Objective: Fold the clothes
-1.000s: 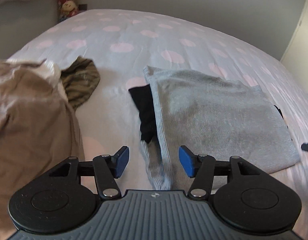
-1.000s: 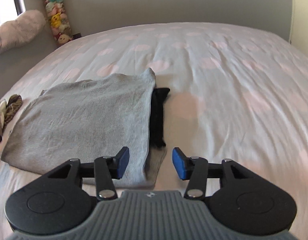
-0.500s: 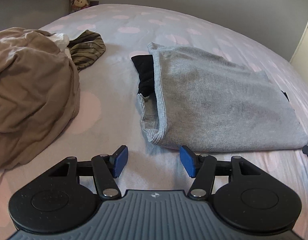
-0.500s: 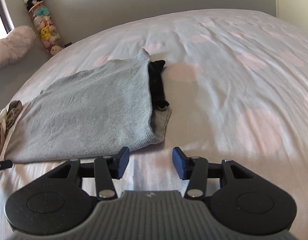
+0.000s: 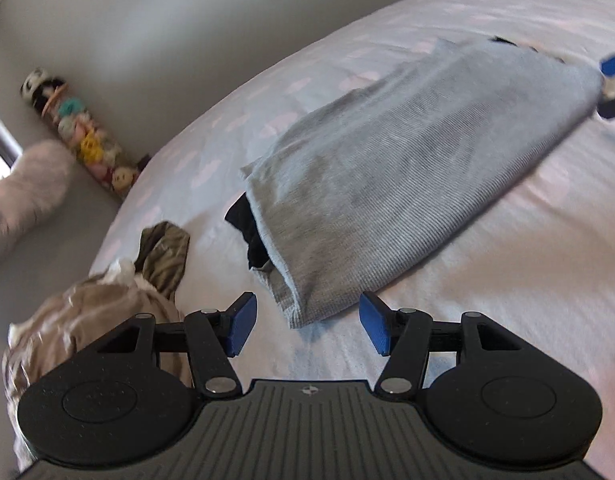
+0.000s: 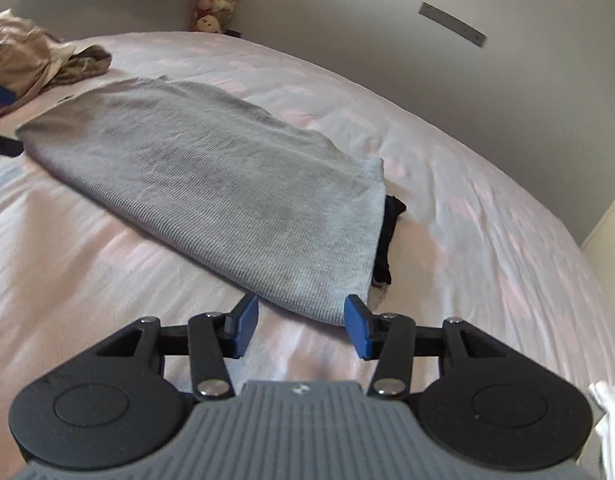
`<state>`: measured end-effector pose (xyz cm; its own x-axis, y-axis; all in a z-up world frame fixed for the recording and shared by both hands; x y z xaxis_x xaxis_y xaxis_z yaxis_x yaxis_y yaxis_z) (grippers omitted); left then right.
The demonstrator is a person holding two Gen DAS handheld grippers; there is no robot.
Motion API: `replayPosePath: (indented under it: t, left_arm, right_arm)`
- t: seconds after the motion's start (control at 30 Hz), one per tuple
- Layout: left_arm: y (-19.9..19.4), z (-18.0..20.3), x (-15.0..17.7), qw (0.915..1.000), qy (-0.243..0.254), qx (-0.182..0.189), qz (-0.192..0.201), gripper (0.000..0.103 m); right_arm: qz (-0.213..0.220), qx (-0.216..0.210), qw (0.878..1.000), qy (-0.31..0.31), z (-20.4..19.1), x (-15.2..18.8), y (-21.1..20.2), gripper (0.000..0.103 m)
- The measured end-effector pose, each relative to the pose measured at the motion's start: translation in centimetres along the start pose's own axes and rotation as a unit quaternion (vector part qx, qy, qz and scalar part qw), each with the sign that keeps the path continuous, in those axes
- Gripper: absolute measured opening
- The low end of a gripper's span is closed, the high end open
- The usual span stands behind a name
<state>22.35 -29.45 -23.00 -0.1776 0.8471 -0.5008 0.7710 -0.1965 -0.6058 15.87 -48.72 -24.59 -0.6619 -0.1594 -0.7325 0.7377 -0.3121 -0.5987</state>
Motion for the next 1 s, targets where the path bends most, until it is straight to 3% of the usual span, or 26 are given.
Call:
replayPosePath:
  t: [0.17,0.4,0.67,0.77,0.83,0.87,1.0]
  left_arm:
    - [0.2,2.6,0.2,0.9913,0.130,-0.020,-0.009,0.055]
    - [2.0,4.1,0.5,0.9700,0.236,-0.058,-0.007,0.054]
    - [4.5,4.0,-0.2,0.9718,0.228,-0.061,0.003,0.029]
    - [4.9,3.6,-0.3,0.9753,0.213,-0.059,0.010,0.021]
    - [5.1,3.2,-0.4,0.9785,0.199,-0.054,0.014,0.016]
    - [5.2,2.8,-0.5,0.9806,0.189,-0.048,0.016,0.014]
    - [4.7,1.4,-0.9,0.9892,0.143,-0.027,0.017,0.007]
  right_arm:
    - [-0.027,0.005,0.997,-0.073,-1.4,0.6,0.5,0.051]
    - [-0.043,0.023,0.982,-0.184,-2.5,0.9,1.4,0.051]
    - [-0.028,0.036,0.950,-0.310,-3.0,1.0,3.1,0.046]
    - [-0.023,0.048,0.941,-0.335,-2.8,1.1,4.1,0.036]
    - [-0.020,0.054,0.936,-0.346,-2.8,1.2,4.6,0.016]
    - [-0.021,0.055,0.935,-0.350,-2.9,1.3,4.9,0.011]
    - [-0.008,0.063,0.941,-0.331,-2.5,1.0,4.8,0.008]
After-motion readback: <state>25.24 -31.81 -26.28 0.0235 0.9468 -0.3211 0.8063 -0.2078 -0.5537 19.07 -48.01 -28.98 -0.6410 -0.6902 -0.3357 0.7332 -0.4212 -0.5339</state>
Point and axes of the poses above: each gripper's, at about its wrist camera, not at the fingertips, and y roughly the way its jaws point, z to its right, x to its underside, the point moved 4 cm from there along y, roughly the way its jaws point, and after that the axes turned 4 degrees about y, right-handed, at the moved point
